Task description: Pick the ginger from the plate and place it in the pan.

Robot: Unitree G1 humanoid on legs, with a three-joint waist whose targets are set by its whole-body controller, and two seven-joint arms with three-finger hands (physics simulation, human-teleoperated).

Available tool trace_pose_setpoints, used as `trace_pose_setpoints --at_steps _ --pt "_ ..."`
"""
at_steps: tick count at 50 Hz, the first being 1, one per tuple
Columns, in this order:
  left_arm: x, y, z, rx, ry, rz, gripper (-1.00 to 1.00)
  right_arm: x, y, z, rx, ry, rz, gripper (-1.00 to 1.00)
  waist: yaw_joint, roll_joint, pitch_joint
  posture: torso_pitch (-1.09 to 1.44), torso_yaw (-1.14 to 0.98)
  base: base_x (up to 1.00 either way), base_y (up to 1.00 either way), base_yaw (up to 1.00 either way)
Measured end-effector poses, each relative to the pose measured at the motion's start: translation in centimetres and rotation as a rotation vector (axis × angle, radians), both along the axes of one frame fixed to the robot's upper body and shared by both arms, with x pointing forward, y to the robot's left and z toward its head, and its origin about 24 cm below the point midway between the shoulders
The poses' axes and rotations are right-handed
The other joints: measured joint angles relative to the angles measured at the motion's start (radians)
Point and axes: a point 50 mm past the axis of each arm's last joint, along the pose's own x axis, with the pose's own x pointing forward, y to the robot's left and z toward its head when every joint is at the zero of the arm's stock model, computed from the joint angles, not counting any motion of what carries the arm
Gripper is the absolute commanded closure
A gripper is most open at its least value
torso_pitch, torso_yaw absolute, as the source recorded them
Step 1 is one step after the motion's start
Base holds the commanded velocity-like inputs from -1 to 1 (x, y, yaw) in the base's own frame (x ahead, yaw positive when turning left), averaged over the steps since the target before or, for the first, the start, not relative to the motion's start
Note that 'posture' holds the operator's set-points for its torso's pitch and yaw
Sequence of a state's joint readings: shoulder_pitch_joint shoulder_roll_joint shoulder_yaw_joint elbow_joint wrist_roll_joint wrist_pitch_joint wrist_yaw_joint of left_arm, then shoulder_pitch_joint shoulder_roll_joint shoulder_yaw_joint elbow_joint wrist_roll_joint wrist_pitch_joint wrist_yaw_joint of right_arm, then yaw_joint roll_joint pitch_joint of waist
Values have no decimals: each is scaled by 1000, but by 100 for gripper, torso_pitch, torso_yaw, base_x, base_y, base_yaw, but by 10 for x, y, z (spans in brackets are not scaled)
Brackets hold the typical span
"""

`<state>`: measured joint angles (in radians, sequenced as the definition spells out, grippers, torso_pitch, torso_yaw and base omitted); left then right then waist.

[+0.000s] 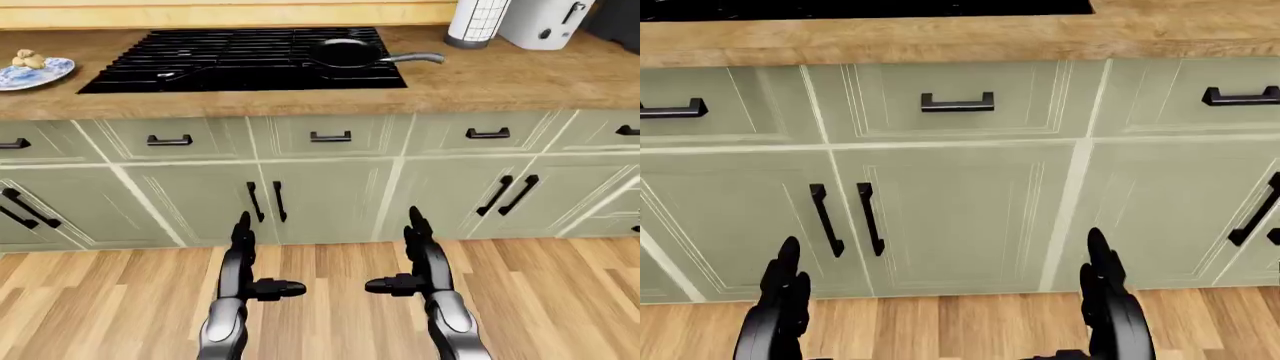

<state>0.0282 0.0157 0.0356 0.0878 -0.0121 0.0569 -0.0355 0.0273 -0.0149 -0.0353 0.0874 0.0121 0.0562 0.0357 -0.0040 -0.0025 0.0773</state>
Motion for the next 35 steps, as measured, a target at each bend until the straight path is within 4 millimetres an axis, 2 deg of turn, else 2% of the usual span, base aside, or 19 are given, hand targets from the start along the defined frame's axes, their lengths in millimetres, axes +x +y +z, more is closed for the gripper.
trace_pose_setpoints --at_steps 1,3,5,7,10,14,19,23,28,35 --pt "0 1 4 0 -19 1 -100 1 0 4 -1 -18 4 -100 -2 -4 -10 0 0 0 0 0" --pt "6 0 22 2 -104 -1 -100 8 0 19 -6 -99 6 -100 6 -3 -60 0 0 0 0 0" --pt "7 -1 26 0 -132 -4 -100 8 1 22 -4 -121 9 -100 8 -9 -41 0 0 0 0 0" --pt "5 -1 20 -2 -106 -5 -100 6 2 17 -5 -101 14 -100 8 -8 -54 0 0 0 0 0" --pt "3 -1 13 -3 -68 -5 -100 5 0 12 -8 -75 8 -100 8 -5 -54 0 0 0 0 0" --pt "3 -1 15 -2 -65 -3 -100 6 -2 10 -12 -66 -1 -100 8 -5 -57 0 0 0 0 0" --pt "5 -1 18 1 -87 2 -100 6 -1 14 -16 -83 3 -100 7 -4 -69 0 0 0 0 0" --pt "4 1 22 9 -91 22 -100 6 -5 28 -30 -112 -19 -100 8 -4 -70 0 0 0 0 0" --pt "8 7 45 26 -128 53 -100 10 -11 54 -70 -160 -49 -100 8 -6 -69 0 0 0 0 0" --pt "26 6 82 33 -187 55 -100 22 -9 85 -76 -183 -41 -100 7 -6 -71 0 0 0 0 0"
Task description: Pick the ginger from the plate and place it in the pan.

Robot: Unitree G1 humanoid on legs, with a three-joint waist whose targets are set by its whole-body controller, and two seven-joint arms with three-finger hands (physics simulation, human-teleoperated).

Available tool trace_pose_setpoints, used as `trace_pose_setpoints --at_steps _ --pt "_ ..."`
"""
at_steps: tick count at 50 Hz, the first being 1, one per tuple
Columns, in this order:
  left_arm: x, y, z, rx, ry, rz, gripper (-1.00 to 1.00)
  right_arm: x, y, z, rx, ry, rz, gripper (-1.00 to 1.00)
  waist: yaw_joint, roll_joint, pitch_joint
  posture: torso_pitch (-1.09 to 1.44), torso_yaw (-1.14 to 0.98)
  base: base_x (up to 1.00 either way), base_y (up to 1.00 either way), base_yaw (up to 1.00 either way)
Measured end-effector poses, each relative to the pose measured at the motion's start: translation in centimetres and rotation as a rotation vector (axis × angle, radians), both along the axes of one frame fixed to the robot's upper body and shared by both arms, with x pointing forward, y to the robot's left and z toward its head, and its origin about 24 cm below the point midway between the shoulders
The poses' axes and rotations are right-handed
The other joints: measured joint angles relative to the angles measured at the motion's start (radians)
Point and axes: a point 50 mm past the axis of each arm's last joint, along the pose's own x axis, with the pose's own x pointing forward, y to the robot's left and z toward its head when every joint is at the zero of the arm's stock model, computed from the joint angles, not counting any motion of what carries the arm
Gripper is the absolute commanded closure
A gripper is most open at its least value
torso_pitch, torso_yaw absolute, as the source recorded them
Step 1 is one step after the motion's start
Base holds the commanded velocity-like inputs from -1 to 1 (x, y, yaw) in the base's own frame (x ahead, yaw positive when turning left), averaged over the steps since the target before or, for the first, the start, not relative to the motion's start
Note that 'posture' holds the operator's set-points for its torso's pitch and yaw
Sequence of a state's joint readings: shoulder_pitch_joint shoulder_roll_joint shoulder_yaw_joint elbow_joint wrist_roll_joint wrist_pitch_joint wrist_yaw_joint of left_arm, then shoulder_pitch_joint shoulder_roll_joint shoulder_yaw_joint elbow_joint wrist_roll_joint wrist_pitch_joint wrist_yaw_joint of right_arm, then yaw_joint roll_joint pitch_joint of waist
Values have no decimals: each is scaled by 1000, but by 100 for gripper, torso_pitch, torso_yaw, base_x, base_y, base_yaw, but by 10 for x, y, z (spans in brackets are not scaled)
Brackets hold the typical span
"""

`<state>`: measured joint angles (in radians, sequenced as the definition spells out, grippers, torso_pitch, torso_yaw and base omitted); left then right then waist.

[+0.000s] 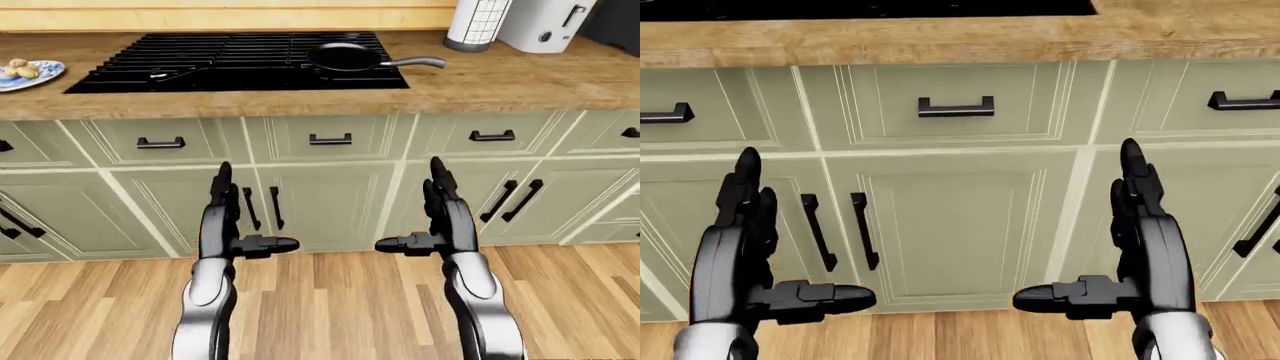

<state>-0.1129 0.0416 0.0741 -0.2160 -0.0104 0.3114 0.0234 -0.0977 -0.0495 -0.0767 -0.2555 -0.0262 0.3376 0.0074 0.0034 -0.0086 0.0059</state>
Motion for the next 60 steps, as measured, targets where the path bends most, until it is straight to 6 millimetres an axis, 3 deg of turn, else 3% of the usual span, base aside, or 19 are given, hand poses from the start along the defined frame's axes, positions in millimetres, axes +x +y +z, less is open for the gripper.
trace_pose_setpoints --at_steps 5,14,24,37,43,49,54,56,58,60 --pt "12 3 41 -2 -61 -13 -100 10 0 26 -2 -18 -5 -100 1 2 4 0 0 0 0 0" --pt "31 5 84 -2 -16 -29 -100 19 -12 98 -57 -108 -43 -100 1 1 11 0 0 0 0 0" --pt "26 8 130 7 -59 -12 -100 17 -17 143 1 -110 -44 -100 5 3 26 0 0 0 0 0" --pt "8 14 162 1 -108 18 -100 -7 -27 190 52 -218 -77 -100 7 1 44 0 0 0 0 0" --pt "-2 14 179 3 -156 11 -100 -17 -22 203 53 -261 -60 -100 4 1 45 0 0 0 2 0" --pt "-4 12 183 5 -157 -10 -100 -17 -21 202 57 -243 -55 -100 -9 20 22 0 0 0 23 0" --pt "-6 13 186 7 -174 -6 -100 -18 -19 204 59 -264 -54 -100 -11 63 26 0 0 0 28 0" --pt "-6 18 183 1 -157 16 -100 -17 -14 200 55 -249 -29 -100 -3 55 37 0 0 0 29 0" --pt "-5 20 181 0 -141 31 -100 -16 -12 199 52 -232 -12 -100 -4 53 36 0 0 0 29 0" --pt "-5 19 183 3 -146 29 -100 -16 -14 200 54 -233 -16 -100 -9 37 33 0 0 0 29 0"
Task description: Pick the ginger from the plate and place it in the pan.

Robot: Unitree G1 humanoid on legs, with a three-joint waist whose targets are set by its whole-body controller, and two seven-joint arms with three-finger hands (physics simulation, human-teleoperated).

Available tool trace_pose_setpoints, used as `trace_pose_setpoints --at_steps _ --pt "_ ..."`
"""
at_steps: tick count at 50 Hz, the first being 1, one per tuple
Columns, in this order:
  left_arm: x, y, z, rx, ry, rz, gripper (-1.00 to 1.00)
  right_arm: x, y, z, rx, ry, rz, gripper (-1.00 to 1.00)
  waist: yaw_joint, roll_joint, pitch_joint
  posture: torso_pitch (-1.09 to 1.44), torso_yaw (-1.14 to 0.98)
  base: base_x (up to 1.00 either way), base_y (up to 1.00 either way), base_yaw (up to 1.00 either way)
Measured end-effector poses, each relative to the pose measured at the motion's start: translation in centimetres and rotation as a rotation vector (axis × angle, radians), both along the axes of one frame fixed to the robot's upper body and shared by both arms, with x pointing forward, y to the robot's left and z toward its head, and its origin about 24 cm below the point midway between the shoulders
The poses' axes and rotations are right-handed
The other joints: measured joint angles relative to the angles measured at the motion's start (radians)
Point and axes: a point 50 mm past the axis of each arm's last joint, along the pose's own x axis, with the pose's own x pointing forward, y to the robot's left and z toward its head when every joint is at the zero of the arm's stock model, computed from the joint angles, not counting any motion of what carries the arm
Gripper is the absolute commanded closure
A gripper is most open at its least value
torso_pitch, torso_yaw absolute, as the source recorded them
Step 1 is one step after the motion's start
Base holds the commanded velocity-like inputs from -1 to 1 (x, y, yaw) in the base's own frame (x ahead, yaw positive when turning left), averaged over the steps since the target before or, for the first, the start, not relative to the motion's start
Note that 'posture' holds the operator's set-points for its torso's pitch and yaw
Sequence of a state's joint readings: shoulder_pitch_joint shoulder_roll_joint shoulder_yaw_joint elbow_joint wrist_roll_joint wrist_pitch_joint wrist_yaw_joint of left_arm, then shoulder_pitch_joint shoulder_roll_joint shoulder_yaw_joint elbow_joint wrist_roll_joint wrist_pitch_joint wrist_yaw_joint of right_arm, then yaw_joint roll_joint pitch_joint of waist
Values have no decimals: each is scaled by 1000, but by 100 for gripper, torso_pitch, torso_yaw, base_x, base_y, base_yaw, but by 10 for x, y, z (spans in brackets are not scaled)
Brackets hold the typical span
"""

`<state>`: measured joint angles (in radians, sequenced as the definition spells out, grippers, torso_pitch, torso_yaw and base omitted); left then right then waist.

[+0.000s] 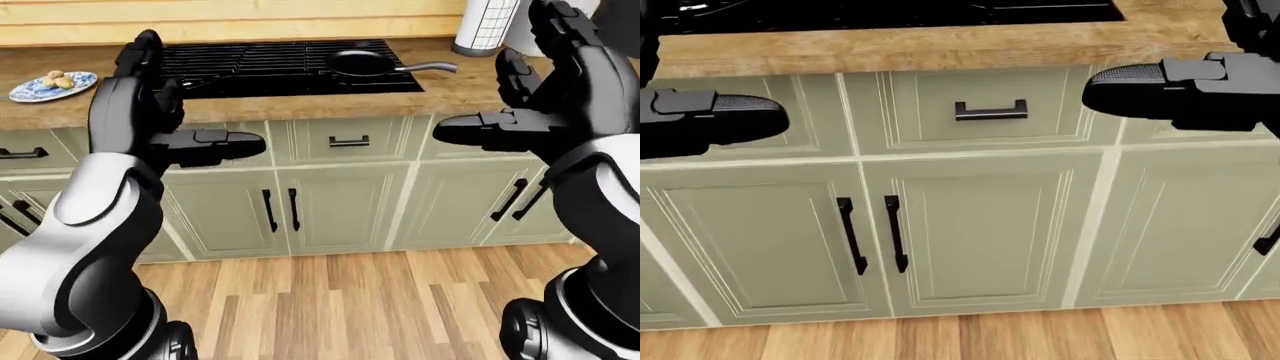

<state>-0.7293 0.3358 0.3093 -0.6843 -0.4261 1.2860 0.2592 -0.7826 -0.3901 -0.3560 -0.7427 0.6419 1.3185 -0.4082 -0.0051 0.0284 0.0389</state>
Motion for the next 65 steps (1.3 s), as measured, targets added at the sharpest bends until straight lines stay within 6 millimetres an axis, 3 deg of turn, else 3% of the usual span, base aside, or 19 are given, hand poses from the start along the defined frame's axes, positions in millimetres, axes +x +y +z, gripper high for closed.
trace_pose_setpoints --at_steps 6,9,11,14,16,18,22,26,34,36,39,41,45,47,48,51,61,63,65 --pt "-2 -3 2 7 -19 -19 -100 -2 -1 2 -1 -25 -11 -100 0 -43 1 0 0 0 29 0" --pt "-1 -2 3 5 -18 -16 -100 -1 -1 1 1 -16 -6 -100 3 -77 2 0 0 0 29 0" --pt "-1 -3 0 2 -11 -26 -100 -1 -4 0 7 -8 -18 -100 -8 -60 10 0 0 0 29 0" --pt "1 -6 -3 3 20 -49 -100 1 -7 -4 12 18 -40 -100 -5 -79 -2 0 0 0 29 0" --pt "0 -5 1 2 7 -45 -100 0 -6 0 10 3 -38 -100 0 -68 -8 0 0 0 30 0" --pt "-3 -3 5 2 -22 -36 -100 -2 -5 3 10 -22 -31 -100 1 -41 -1 0 0 0 29 0" --pt "-3 -2 7 -1 -36 -32 -100 -2 -5 4 13 -29 -27 -100 -4 37 -3 0 0 0 29 0" --pt "0 6 -2 -13 11 9 -100 0 2 -3 -4 13 15 -100 10 13 8 0 0 0 29 0" --pt "-4 2 7 -3 -39 -14 -100 -4 -1 5 5 -39 -2 -100 3 -88 5 0 0 0 29 0" --pt "-4 -1 5 -6 -34 -27 -100 -4 -3 3 8 -33 -12 -100 -10 -74 9 0 0 0 29 0" --pt "-1 -4 0 0 4 -50 -100 0 -6 -2 11 3 -29 -100 -5 -82 -1 0 0 0 29 0" --pt "-1 -4 2 1 0 -50 -100 0 -5 0 9 -4 -27 -100 0 -68 -4 0 0 0 29 0" --pt "-3 -2 7 -2 -36 -40 -100 -3 -4 4 8 -32 -22 -100 -5 -8 9 0 0 0 29 0" --pt "-4 -1 8 -2 -41 -35 -100 -3 -3 5 9 -33 -19 -100 -4 42 -1 0 0 0 30 0" --pt "-3 1 5 -5 -32 -26 -100 -3 -1 2 11 -27 -9 -100 3 29 4 0 0 0 28 0" --pt "-1 6 0 -11 -1 3 -100 0 3 -3 -2 6 21 -100 13 24 7 0 0 0 29 0" --pt "-3 1 6 -6 -31 -21 -100 -3 2 3 2 -36 10 -100 5 -85 6 0 0 0 29 0" --pt "-3 -1 3 -8 -26 -32 -100 -3 -1 2 6 -26 1 -100 -9 -71 13 0 0 0 29 0" --pt "0 -4 -2 -5 5 -54 -100 -1 -4 -2 9 -2 -17 -100 -7 -80 9 0 0 0 29 0"
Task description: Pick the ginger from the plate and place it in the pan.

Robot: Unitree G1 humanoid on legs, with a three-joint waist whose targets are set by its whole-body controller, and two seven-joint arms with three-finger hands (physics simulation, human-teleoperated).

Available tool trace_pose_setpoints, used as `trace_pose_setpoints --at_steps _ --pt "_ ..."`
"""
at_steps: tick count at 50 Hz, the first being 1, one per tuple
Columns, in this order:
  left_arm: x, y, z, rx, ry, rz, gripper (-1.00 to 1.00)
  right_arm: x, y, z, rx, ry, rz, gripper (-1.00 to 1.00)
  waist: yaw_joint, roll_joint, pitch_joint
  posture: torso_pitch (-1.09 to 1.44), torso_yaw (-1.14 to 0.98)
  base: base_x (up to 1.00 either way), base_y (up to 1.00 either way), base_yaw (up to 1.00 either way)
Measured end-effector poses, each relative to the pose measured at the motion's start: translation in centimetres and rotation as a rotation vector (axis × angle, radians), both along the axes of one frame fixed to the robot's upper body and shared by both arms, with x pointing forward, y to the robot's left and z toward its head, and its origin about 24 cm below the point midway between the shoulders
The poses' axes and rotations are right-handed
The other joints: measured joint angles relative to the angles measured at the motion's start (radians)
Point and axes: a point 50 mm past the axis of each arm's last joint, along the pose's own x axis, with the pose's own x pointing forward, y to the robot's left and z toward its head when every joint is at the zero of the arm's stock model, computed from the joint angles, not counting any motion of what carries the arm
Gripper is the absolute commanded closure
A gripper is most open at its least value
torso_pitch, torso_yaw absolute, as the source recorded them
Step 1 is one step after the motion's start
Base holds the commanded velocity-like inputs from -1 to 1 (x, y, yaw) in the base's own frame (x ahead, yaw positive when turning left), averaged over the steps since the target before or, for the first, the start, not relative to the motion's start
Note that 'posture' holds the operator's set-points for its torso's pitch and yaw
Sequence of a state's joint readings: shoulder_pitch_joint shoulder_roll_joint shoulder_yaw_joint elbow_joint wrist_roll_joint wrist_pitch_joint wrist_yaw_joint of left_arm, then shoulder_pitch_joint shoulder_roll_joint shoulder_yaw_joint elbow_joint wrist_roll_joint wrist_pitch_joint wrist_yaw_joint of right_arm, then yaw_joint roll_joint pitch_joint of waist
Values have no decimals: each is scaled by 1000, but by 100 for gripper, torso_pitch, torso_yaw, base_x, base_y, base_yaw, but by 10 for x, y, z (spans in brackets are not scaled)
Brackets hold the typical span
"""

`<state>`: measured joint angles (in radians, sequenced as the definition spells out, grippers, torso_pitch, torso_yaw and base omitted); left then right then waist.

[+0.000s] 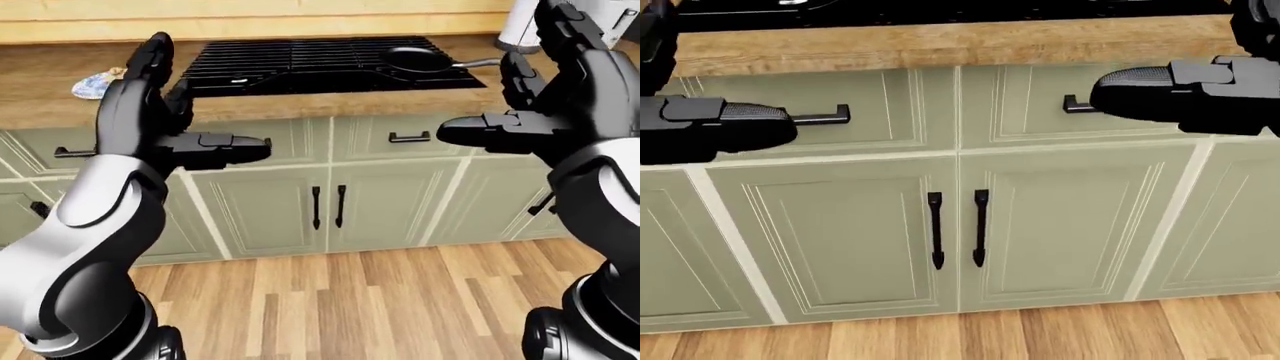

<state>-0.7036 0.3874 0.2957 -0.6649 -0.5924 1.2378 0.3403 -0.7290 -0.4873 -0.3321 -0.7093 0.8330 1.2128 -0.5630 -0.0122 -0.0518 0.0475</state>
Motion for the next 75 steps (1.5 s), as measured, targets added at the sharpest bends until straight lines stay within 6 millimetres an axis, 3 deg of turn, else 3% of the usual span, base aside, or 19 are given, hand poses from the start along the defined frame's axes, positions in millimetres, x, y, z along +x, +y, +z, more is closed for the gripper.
trace_pose_setpoints --at_steps 2,4,9,13,22,24,27,29,33,35,39,49,51,55,59,61,67,71,75 --pt "0 0 1 1 6 -6 -100 1 -1 0 -2 5 -6 -100 4 2 -11 0 0 0 29 0" --pt "-3 1 6 0 -21 2 -100 0 0 4 -2 -15 -2 -100 7 25 -9 0 0 0 29 0" --pt "-5 2 11 -2 -54 12 -100 -2 0 7 4 -36 3 -100 3 118 -11 0 0 0 29 0" --pt "-1 10 2 -12 -4 50 -100 0 7 -1 -11 7 43 -100 14 97 0 0 0 0 29 0" --pt "-4 7 9 -6 -44 36 -100 -3 3 7 -3 -38 25 -100 11 -7 -3 0 0 0 29 0" --pt "-3 4 6 -9 -35 24 -100 -3 1 5 0 -29 16 -100 -2 9 2 0 0 0 29 0" --pt "-1 1 1 1 1 -1 -100 0 -2 0 3 4 -4 -100 2 0 -8 0 0 0 29 0" --pt "-2 1 3 2 -6 -1 -100 0 -1 3 0 -5 -3 -100 7 14 -11 0 0 0 29 0" --pt "-5 2 9 -2 -46 10 -100 -3 0 6 1 -34 2 -100 2 76 1 0 0 0 29 0" --pt "-4 4 10 -2 -49 16 -100 -2 1 7 3 -35 7 -100 3 117 -9 0 0 0 29 0" --pt "-2 10 3 -12 -5 54 -100 0 7 -1 -13 7 48 -100 15 95 1 0 0 0 29 0" --pt "-3 6 8 -8 -40 35 -100 -3 4 6 -5 -36 32 -100 9 -10 -3 0 0 0 29 0" --pt "-2 3 4 -7 -22 19 -100 -2 1 3 1 -18 19 -100 0 9 4 0 0 0 30 0" --pt "-1 1 2 1 -4 0 -100 0 1 2 -2 -1 6 -100 8 8 -13 0 0 0 29 0" --pt "-4 3 8 -5 -43 11 -100 -3 1 6 0 -36 11 -100 4 66 -1 0 0 0 29 0" --pt "-4 3 9 -5 -46 14 -100 -2 1 7 2 -34 9 -100 2 112 -6 0 0 0 29 0" --pt "-1 10 2 -12 -6 54 -100 1 8 -2 -11 11 54 -100 18 81 -4 0 0 0 22 0" --pt "-4 6 8 -8 -43 33 -100 -2 5 4 -2 -32 38 -100 14 56 25 0 0 0 0 0" --pt "-2 8 6 -10 -27 41 -100 -2 7 6 4 -45 50 -100 26 30 34 0 0 0 0 0"
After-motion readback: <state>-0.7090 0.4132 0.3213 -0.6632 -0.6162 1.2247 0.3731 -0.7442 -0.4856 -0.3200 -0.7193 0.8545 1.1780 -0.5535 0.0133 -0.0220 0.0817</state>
